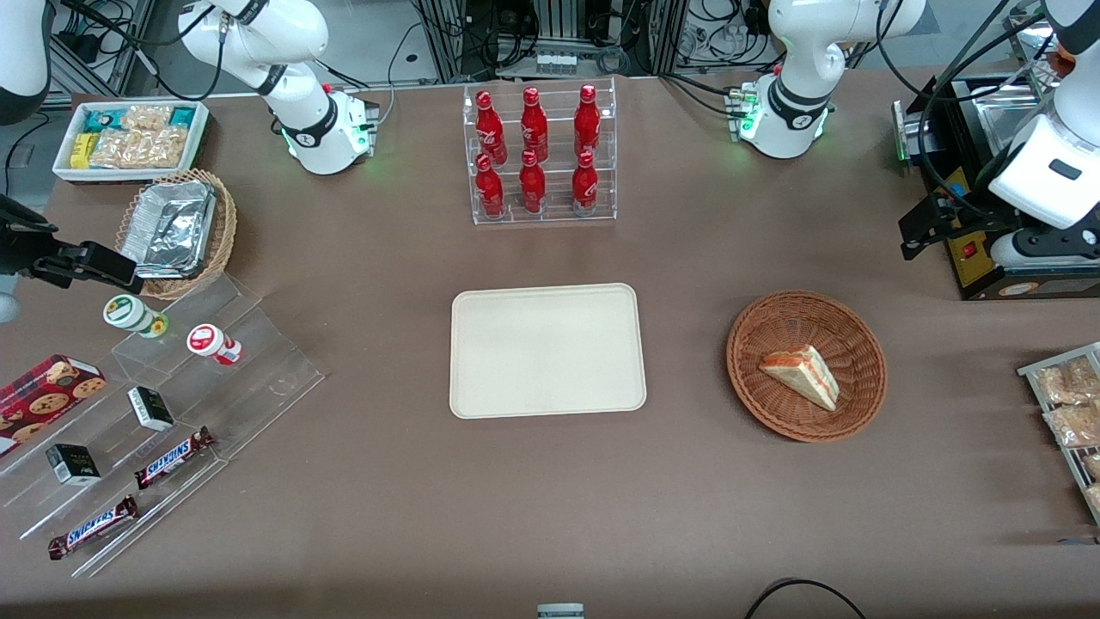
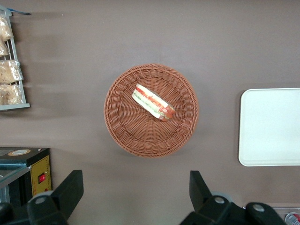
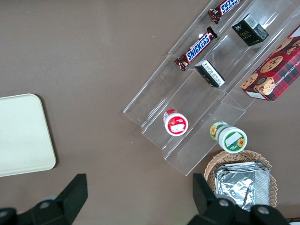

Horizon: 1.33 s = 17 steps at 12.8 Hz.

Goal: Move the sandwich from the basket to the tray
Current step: 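Move the left gripper over the wicker basket toward the wrapped sandwich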

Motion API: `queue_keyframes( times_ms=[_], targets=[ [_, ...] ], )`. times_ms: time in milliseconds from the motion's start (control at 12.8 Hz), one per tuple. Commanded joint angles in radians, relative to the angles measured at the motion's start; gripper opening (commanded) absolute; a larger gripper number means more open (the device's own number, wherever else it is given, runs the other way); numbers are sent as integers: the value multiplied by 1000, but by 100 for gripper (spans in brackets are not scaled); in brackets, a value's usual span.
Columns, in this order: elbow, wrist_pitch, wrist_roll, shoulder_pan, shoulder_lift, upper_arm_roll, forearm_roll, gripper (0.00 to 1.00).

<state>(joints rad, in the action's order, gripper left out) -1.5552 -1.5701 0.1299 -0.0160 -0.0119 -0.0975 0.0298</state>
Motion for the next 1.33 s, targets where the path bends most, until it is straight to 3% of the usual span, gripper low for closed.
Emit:
queue_keyframes(
  times_ms=[0,235,471,941,1255],
  targets=[
    [15,18,20,14,9,-5,1,100],
    [-14,6,25,13,18,-8,4,100],
    [-165,-135,65,13,6,-10,4,100],
    [-477,-548,483,8,4,-8,-7,100],
    [-632,-755,627,2,10,-13,-7,100]
  ],
)
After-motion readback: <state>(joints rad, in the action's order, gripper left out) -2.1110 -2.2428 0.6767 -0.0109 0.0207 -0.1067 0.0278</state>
